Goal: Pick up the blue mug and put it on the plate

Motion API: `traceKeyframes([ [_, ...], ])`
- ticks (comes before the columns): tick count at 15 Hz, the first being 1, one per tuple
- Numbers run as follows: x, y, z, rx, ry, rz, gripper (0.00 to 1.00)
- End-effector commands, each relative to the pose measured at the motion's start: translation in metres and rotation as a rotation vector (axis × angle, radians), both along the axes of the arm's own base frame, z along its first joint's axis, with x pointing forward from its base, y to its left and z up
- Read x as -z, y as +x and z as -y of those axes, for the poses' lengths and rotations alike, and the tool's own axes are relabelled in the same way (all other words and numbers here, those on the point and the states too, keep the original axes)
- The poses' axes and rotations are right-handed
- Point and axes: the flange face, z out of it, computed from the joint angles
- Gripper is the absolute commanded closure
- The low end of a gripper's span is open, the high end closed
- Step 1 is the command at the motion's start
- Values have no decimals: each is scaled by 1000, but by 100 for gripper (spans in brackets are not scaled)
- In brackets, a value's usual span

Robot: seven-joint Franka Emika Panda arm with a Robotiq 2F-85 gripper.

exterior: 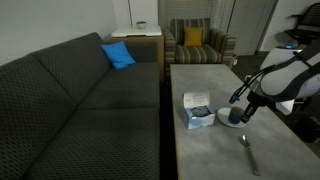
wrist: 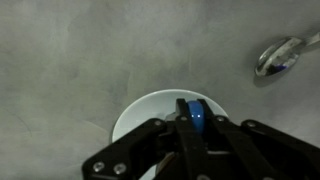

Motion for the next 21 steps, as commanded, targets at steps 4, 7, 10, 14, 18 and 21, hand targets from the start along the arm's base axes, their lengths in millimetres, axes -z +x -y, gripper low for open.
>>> traceKeyframes([
  [4,4,-5,-2,-14,5,-28,89],
  [7,4,-6,-2,-15,4,-29,79],
  [10,7,-8,-3,-16,5,-38,72],
  [14,7,-9,-5,-19,4,-42,45],
  [18,7,-8,-3,-8,-3,-35,16],
  [21,4,-4,5,25,-3,-26,1],
])
